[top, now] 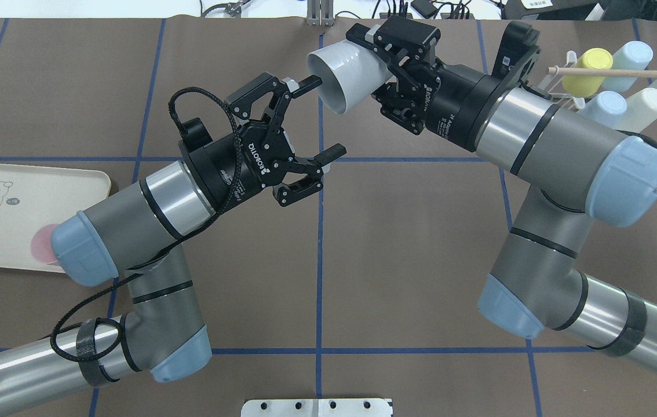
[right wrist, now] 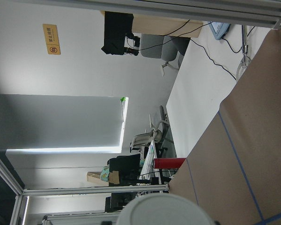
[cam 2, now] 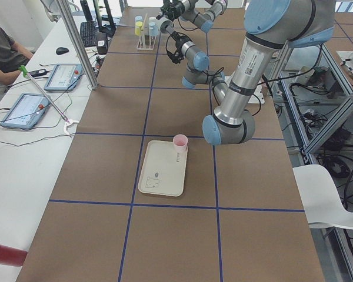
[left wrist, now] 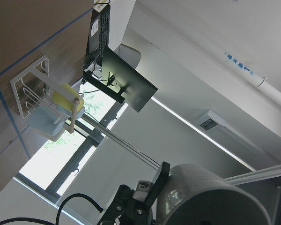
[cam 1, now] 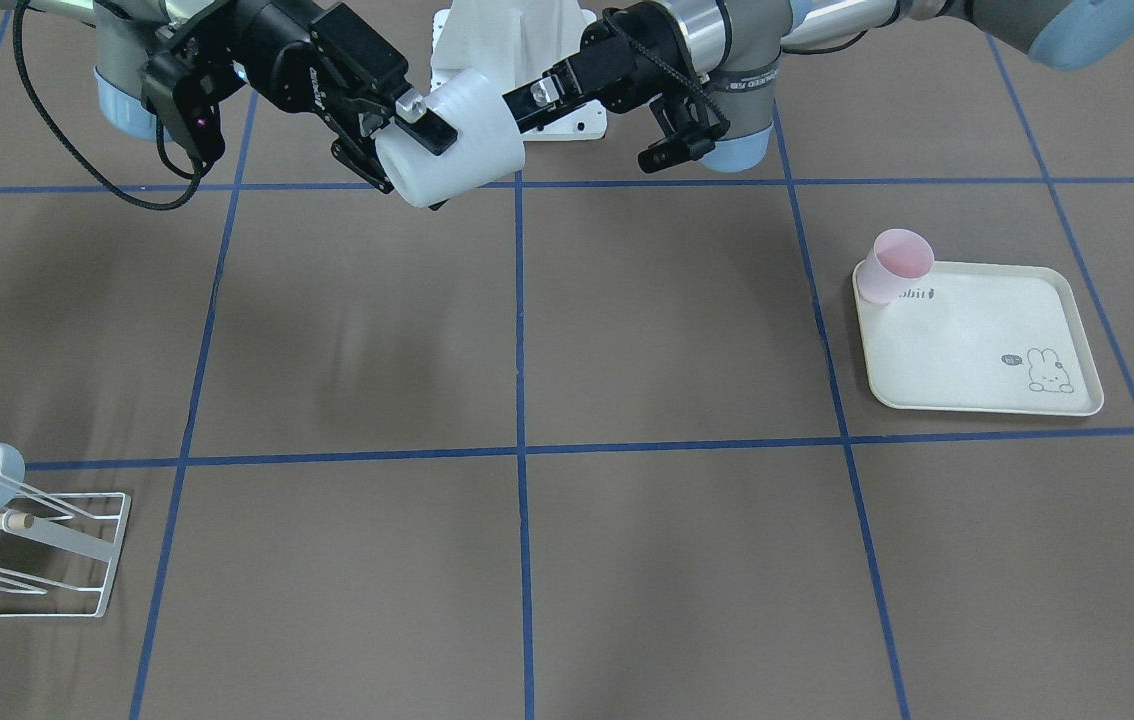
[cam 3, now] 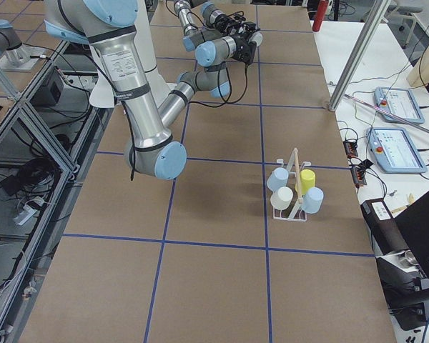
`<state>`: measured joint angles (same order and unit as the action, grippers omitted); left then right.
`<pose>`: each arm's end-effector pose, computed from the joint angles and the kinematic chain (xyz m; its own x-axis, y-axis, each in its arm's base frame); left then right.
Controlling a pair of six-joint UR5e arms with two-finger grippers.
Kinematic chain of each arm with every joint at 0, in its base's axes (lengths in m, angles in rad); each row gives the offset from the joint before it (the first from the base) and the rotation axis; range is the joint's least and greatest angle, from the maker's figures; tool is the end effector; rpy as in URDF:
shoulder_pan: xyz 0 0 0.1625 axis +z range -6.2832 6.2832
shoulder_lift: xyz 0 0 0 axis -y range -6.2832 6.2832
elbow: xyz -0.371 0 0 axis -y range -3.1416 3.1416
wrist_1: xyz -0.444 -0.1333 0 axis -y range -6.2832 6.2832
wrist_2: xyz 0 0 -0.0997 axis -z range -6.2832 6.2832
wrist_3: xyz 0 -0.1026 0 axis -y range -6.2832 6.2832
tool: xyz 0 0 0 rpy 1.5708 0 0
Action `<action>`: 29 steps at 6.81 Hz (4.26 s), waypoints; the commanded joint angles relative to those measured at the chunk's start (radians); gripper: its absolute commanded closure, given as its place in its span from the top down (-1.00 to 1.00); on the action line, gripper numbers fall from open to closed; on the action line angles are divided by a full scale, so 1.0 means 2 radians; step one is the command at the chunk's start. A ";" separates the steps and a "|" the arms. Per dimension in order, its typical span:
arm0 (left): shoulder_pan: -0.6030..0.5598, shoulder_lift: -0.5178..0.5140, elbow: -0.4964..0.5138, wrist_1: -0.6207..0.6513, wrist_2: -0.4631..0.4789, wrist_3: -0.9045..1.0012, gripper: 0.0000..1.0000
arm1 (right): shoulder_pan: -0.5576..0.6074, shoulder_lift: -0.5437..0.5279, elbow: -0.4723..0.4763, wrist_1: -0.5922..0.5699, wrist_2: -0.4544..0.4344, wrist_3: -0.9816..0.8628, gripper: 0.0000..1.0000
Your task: Transfer IKEA cup to right arm and place on rack
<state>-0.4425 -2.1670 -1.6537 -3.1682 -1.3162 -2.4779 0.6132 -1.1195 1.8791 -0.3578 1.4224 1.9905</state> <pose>0.4422 -0.3856 0.0503 -0.8240 -0.4532 -0.3402 -0.0997 0.7069 -0.7002 -0.3547 -0.4311 0.0592 -0.5693 0.0922 0.8169 -0.4911 0.7588 -0.4278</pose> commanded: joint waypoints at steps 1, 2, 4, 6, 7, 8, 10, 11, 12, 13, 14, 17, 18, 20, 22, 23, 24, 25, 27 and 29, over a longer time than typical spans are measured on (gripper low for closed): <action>-0.003 0.004 -0.005 -0.001 -0.001 0.007 1.00 | 0.001 0.001 0.000 -0.005 -0.015 -0.020 -1.00; -0.003 0.009 -0.014 -0.001 -0.005 0.028 1.00 | 0.006 -0.001 -0.001 -0.013 -0.039 -0.040 -1.00; -0.003 0.009 -0.015 0.002 -0.007 0.040 1.00 | 0.018 -0.021 -0.001 -0.067 -0.095 -0.114 -1.00; -0.005 0.009 -0.015 0.004 -0.007 0.052 1.00 | 0.054 -0.041 0.004 -0.129 -0.114 -0.165 -1.00; -0.007 0.009 -0.018 0.006 -0.008 0.070 1.00 | 0.068 -0.053 0.005 -0.145 -0.130 -0.171 -1.00; -0.007 0.011 -0.019 0.009 -0.010 0.110 1.00 | 0.075 -0.071 0.005 -0.162 -0.159 -0.221 -1.00; -0.010 0.023 -0.024 0.040 -0.014 0.173 1.00 | 0.077 -0.081 0.008 -0.233 -0.231 -0.278 -1.00; -0.013 0.023 -0.043 0.077 -0.015 0.199 1.00 | 0.077 -0.084 0.011 -0.272 -0.261 -0.308 -1.00; -0.018 0.022 -0.061 0.126 -0.016 0.219 1.00 | 0.077 -0.102 0.011 -0.303 -0.282 -0.354 -1.00; -0.023 0.021 -0.078 0.175 -0.021 0.254 1.00 | 0.077 -0.139 0.011 -0.307 -0.290 -0.412 -1.00; -0.029 0.022 -0.083 0.200 -0.021 0.272 1.00 | 0.077 -0.175 0.011 -0.303 -0.290 -0.437 -1.00; -0.036 0.024 -0.094 0.272 -0.021 0.338 1.00 | 0.076 -0.221 0.012 -0.299 -0.285 -0.441 -1.00; -0.036 0.024 -0.094 0.274 -0.021 0.338 1.00 | 0.074 -0.220 0.006 -0.300 -0.284 -0.438 -1.00; -0.036 0.024 -0.094 0.274 -0.021 0.338 1.00 | 0.069 -0.184 -0.030 -0.300 -0.276 -0.438 -1.00; -0.036 0.027 -0.094 0.274 -0.021 0.338 1.00 | 0.062 -0.178 -0.038 -0.300 -0.276 -0.438 -1.00; -0.036 0.028 -0.094 0.274 -0.021 0.338 1.00 | 0.060 -0.178 -0.041 -0.300 -0.276 -0.438 -1.00; -0.036 0.028 -0.094 0.274 -0.021 0.338 1.00 | 0.059 -0.177 -0.048 -0.300 -0.276 -0.438 -1.00; -0.036 0.028 -0.094 0.274 -0.021 0.338 1.00 | 0.059 -0.170 -0.059 -0.300 -0.276 -0.439 -1.00; -0.036 0.031 -0.094 0.273 -0.021 0.338 1.00 | 0.059 -0.168 -0.065 -0.300 -0.267 -0.439 -1.00; -0.035 0.033 -0.094 0.273 -0.021 0.338 1.00 | 0.058 -0.168 -0.076 -0.300 -0.266 -0.439 -1.00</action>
<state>-0.5128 -2.1025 -1.8423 -2.6215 -1.3590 -1.8024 0.7296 -1.4562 1.7390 -0.9572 0.8883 1.1121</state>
